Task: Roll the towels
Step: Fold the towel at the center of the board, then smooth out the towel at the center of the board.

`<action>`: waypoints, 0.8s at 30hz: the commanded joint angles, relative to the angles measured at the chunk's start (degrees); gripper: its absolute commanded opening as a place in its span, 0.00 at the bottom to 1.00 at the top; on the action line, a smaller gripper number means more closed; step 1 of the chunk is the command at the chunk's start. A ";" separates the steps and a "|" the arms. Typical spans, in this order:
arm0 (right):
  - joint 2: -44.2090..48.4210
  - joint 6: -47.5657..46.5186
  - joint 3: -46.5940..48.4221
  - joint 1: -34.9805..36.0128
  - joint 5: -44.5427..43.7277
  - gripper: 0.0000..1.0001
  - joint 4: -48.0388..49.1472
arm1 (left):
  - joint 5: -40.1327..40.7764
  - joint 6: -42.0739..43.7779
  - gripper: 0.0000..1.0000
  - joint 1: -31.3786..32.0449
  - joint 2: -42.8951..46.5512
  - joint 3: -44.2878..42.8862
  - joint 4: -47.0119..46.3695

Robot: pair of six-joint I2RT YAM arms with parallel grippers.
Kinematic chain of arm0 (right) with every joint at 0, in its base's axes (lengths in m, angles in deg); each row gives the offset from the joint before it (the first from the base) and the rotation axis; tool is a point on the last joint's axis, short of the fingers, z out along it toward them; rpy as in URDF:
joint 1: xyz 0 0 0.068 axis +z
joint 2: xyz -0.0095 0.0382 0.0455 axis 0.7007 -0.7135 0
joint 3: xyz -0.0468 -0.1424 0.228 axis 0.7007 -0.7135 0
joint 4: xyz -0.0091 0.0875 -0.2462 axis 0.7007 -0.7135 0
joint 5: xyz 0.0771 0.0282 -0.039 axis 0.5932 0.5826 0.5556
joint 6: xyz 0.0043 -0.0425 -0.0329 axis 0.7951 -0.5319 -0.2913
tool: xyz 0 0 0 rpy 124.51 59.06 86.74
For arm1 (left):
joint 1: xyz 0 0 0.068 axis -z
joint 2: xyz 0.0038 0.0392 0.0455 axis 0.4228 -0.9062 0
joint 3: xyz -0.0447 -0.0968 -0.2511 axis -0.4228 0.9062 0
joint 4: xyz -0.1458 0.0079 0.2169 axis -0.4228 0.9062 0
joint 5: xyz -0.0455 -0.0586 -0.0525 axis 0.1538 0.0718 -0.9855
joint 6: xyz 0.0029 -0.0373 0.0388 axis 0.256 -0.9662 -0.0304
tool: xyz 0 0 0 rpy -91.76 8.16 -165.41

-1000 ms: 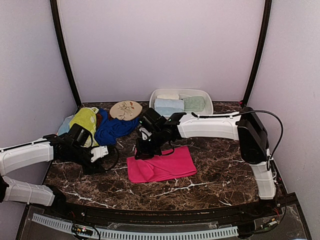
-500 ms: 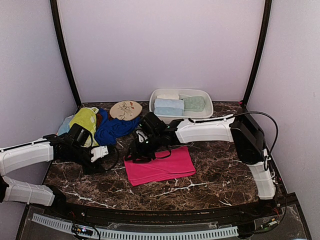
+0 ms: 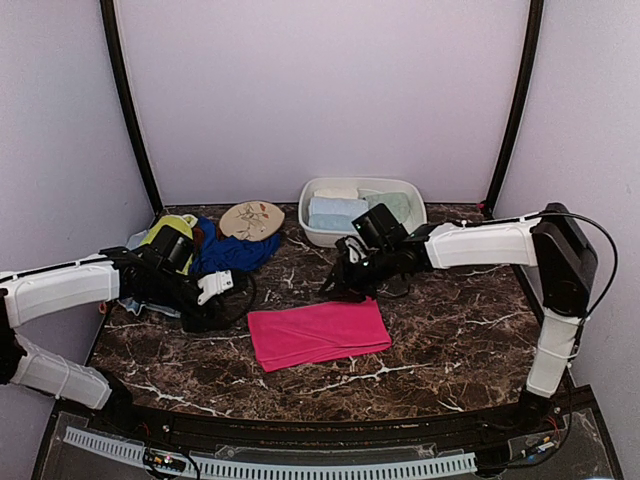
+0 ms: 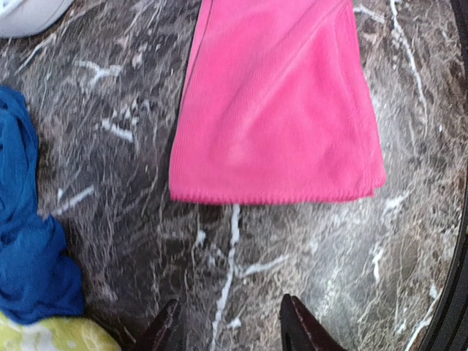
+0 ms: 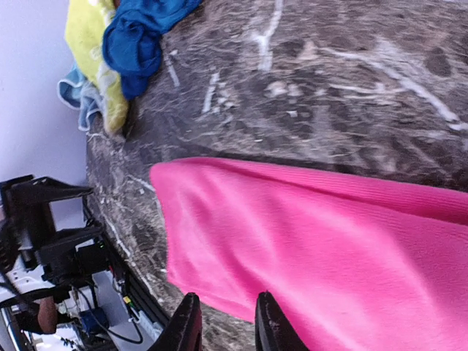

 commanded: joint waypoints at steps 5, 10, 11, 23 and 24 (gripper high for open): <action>-0.28 -4.90 -13.68 -5.01 -5.28 0.20 2.36 | -4.66 -5.45 0.45 12.26 -12.43 -9.34 -3.30; -2.04 -4.63 -18.25 -6.38 -5.91 0.15 5.01 | -0.82 -4.71 0.44 20.14 -21.25 -11.59 -4.94; -2.06 -4.58 -19.12 -6.46 -5.82 0.14 5.44 | 0.10 -4.18 0.43 20.87 -22.80 -11.95 -4.70; 6.33 -0.91 -34.70 -8.66 -1.74 0.15 15.44 | 7.94 3.78 0.14 20.79 -19.18 -1.97 -2.01; 7.20 -0.25 -35.17 -8.49 -0.94 0.16 16.16 | 7.69 4.38 0.14 20.59 -18.14 -1.63 -1.68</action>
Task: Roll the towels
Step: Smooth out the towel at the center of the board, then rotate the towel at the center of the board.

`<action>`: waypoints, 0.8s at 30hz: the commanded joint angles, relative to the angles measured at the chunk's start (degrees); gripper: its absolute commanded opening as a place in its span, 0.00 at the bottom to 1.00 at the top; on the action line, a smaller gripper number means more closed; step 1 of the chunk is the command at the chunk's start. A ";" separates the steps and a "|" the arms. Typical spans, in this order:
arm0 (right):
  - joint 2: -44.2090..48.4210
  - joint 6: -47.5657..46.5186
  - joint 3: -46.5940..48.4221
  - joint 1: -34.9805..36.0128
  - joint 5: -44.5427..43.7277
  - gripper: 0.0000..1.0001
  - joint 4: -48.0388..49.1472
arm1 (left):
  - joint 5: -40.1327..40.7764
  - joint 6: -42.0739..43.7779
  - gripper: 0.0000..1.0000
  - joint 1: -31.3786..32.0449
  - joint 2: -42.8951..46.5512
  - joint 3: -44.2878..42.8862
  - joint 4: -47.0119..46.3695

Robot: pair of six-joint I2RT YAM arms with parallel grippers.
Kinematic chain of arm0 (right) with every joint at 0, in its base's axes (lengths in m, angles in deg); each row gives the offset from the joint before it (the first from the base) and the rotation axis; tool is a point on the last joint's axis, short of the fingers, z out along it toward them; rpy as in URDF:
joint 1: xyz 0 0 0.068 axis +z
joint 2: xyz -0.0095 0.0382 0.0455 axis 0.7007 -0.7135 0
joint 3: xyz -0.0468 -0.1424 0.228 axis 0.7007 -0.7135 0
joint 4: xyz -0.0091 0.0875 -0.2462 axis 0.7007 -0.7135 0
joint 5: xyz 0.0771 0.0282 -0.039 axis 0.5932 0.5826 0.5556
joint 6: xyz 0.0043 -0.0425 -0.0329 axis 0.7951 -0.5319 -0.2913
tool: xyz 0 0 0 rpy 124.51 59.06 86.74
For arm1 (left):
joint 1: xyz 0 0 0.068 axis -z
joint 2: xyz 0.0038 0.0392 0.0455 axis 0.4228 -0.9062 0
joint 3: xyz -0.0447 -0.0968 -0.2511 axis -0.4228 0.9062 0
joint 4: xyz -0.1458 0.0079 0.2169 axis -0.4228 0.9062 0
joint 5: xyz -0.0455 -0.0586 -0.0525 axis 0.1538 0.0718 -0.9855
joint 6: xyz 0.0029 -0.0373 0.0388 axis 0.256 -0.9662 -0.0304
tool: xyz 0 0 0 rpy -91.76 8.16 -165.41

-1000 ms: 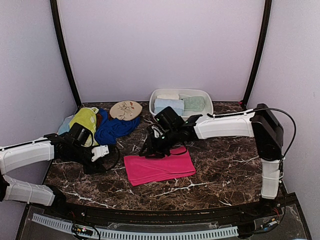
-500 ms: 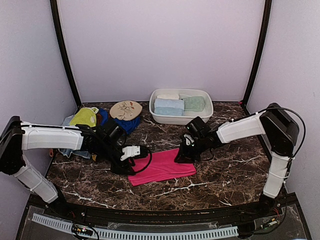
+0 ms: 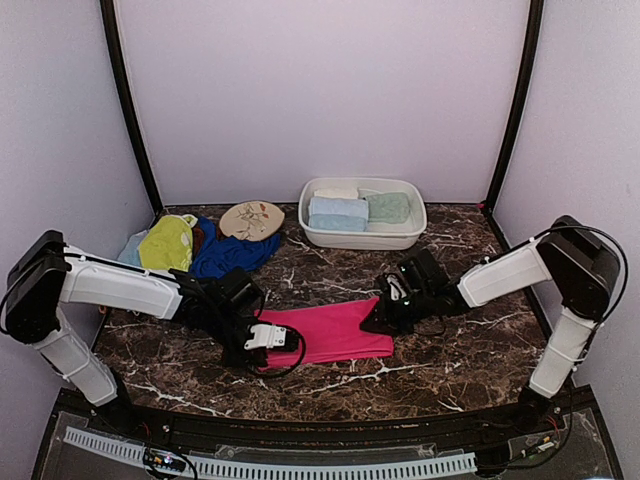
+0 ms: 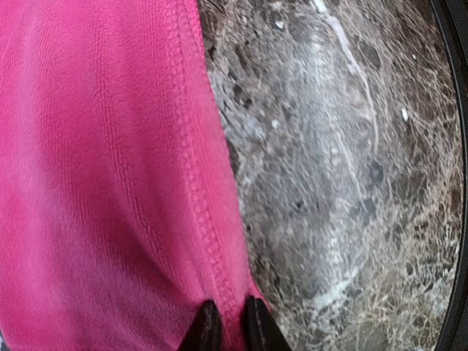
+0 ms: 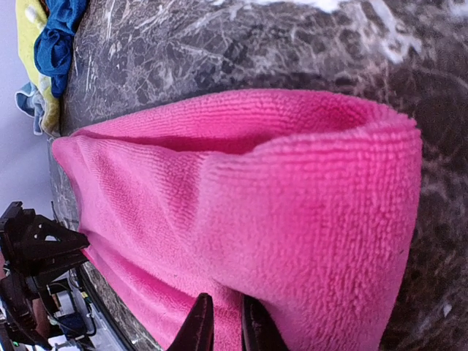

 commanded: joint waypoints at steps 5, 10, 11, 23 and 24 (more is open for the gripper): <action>5.55 1.27 -0.35 0.90 1.54 0.20 -6.75 | 1.41 3.87 0.34 -0.93 7.23 -0.79 7.67; 5.28 -4.54 8.60 -0.22 1.09 0.23 -14.85 | -1.11 1.06 0.42 -0.93 4.16 -7.72 9.76; 4.19 -5.44 9.90 -0.76 0.99 0.23 -16.04 | -2.30 0.33 0.42 -0.93 3.23 -8.76 10.28; -3.69 -7.66 2.69 -5.85 0.12 0.04 -10.20 | 6.05 -3.13 0.22 -1.23 -5.01 -7.03 3.60; -3.28 -6.96 0.81 -5.79 0.48 0.03 -8.80 | 7.36 -3.01 0.21 -1.34 -5.50 -6.68 3.12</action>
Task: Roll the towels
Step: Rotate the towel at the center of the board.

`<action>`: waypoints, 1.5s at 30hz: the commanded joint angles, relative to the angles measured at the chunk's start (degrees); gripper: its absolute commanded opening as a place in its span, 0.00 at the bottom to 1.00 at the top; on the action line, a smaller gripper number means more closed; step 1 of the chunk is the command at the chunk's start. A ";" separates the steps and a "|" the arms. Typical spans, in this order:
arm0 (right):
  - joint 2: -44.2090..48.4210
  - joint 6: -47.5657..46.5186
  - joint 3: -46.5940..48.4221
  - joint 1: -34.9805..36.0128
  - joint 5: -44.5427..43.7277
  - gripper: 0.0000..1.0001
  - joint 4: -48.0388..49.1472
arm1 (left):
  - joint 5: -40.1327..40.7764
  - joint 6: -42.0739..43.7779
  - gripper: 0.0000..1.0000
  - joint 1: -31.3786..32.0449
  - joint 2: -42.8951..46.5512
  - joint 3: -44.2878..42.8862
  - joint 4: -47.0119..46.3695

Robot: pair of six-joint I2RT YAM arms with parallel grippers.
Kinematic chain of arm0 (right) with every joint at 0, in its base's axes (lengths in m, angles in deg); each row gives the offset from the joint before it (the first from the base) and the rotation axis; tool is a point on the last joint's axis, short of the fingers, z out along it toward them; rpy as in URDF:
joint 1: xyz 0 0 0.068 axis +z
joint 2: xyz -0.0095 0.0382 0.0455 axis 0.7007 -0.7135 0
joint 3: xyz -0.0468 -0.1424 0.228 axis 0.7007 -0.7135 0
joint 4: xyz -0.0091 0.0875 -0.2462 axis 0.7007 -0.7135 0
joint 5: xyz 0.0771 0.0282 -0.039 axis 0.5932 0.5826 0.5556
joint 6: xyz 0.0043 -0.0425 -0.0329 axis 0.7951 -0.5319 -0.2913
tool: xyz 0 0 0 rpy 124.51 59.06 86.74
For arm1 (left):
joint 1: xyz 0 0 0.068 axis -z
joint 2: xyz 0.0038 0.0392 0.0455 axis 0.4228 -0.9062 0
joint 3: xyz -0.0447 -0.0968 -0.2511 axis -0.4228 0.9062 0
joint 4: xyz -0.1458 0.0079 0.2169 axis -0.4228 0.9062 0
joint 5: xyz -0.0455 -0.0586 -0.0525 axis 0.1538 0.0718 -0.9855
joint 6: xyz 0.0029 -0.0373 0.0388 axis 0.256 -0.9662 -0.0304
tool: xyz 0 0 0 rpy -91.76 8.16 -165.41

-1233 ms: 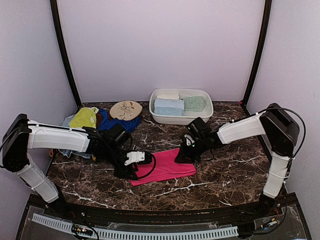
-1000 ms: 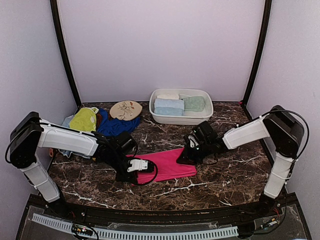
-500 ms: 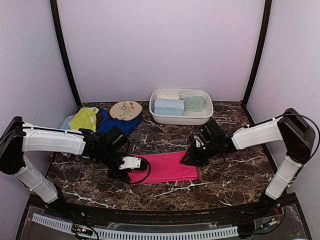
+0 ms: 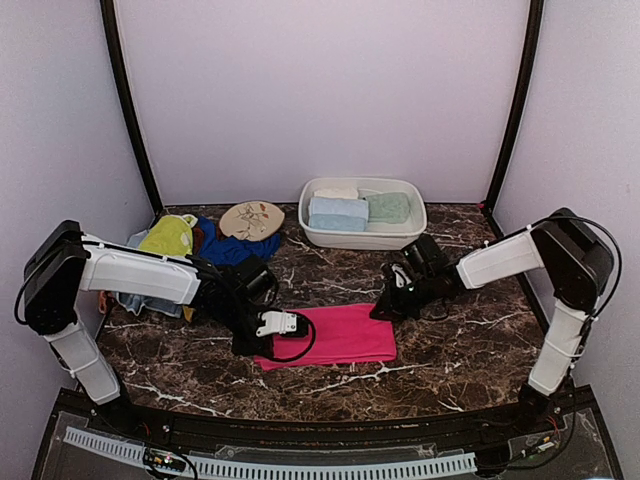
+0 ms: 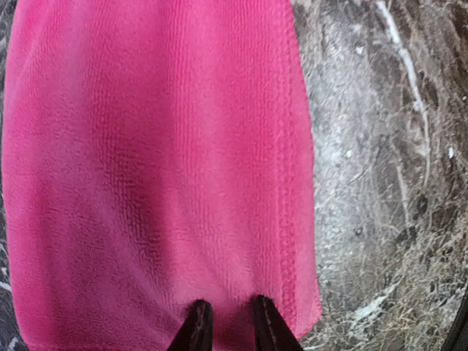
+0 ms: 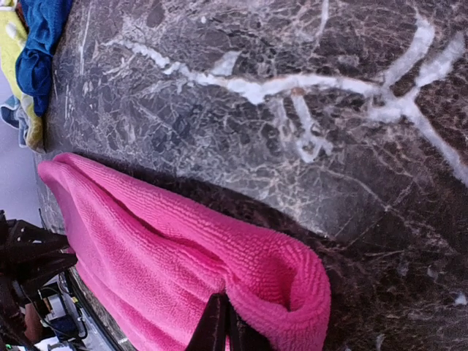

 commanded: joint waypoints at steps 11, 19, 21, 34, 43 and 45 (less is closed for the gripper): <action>12.26 13.27 -23.49 8.55 -4.91 0.00 11.76 | 21.02 3.91 0.22 -3.56 -8.29 0.81 -14.10; 18.85 24.52 -26.99 20.20 -7.68 0.01 15.66 | 32.44 15.79 0.36 -4.74 -11.21 2.20 -33.54; 19.84 23.61 -24.98 21.37 -6.71 0.02 12.76 | 32.87 19.61 0.40 -5.33 -9.92 3.22 -40.03; 3.01 -14.83 19.93 14.33 -3.35 0.14 -18.72 | 6.54 10.12 0.99 -11.74 8.53 -7.11 -5.29; -25.62 -30.94 49.52 14.09 10.12 0.07 -31.19 | -1.86 3.27 0.98 -13.35 19.28 1.96 1.97; -29.77 -31.88 52.81 14.08 12.33 0.07 -32.55 | -2.15 3.14 0.98 -13.35 20.43 3.85 2.91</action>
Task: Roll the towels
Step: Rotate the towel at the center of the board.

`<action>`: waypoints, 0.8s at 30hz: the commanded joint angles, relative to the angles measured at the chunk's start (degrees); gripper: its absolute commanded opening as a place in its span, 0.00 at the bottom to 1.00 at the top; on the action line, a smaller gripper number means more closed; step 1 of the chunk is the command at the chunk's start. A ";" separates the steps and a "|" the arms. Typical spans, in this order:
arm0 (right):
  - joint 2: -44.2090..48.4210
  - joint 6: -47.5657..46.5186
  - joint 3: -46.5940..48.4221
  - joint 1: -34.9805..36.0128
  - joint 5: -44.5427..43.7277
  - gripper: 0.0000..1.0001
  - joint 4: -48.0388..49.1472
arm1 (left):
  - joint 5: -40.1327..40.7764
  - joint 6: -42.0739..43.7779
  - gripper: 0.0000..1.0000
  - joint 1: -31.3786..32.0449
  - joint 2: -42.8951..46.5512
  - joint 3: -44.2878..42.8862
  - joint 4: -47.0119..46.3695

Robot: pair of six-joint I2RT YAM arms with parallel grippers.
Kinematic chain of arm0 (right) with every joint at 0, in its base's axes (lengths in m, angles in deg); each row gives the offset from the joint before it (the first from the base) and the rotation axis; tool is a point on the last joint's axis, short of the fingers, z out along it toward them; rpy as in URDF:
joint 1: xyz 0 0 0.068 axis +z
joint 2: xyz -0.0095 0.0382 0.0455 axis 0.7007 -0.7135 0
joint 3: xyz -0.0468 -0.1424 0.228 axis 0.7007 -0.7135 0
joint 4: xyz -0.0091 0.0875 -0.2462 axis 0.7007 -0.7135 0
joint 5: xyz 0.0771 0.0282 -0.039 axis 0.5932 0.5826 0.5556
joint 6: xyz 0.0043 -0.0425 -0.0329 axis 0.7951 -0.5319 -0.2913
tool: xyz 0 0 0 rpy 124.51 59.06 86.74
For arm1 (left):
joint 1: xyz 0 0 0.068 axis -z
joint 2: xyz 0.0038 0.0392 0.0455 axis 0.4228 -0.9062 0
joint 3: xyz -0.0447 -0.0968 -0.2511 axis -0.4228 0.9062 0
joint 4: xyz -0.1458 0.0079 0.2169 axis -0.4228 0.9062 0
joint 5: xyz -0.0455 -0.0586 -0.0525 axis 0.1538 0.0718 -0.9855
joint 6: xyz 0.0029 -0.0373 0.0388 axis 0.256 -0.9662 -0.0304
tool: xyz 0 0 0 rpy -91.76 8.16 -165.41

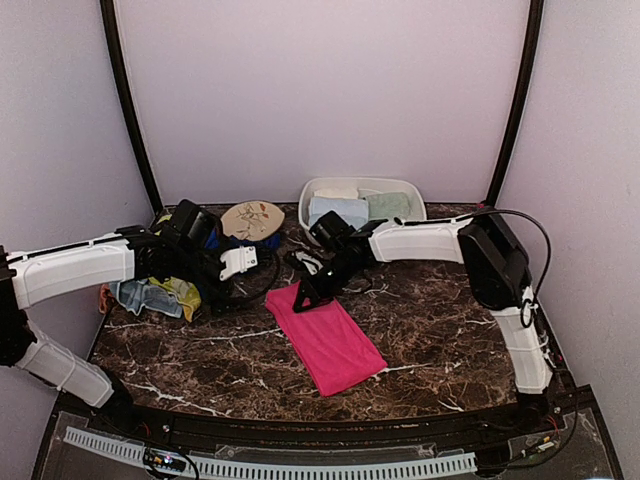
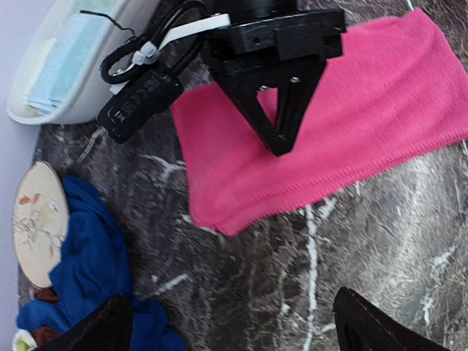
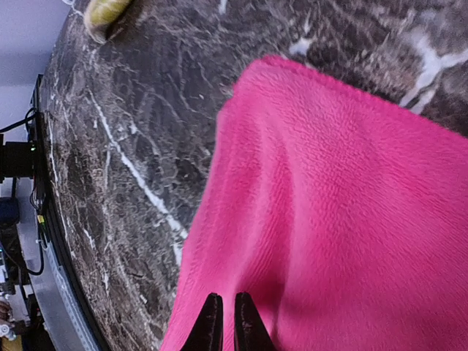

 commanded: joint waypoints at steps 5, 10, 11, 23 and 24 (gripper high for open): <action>-10.25 -5.73 5.55 -0.26 7.68 0.05 -5.60 | -5.18 -3.57 0.98 -0.46 3.83 6.36 8.02; -6.26 2.33 -4.86 -1.12 7.40 0.01 9.33 | -5.80 -3.68 0.98 -0.46 4.10 6.21 8.17; -5.21 4.52 -7.32 -1.35 7.25 0.01 13.26 | -5.77 -3.79 0.98 -0.46 4.12 6.18 8.17; 3.74 26.62 -21.75 -2.31 -17.22 0.00 36.51 | -5.74 -3.33 0.99 -0.46 4.74 4.80 9.13; 4.30 28.59 -22.80 -2.46 -20.30 0.00 37.41 | -5.60 -3.14 0.99 -0.46 4.74 4.47 9.37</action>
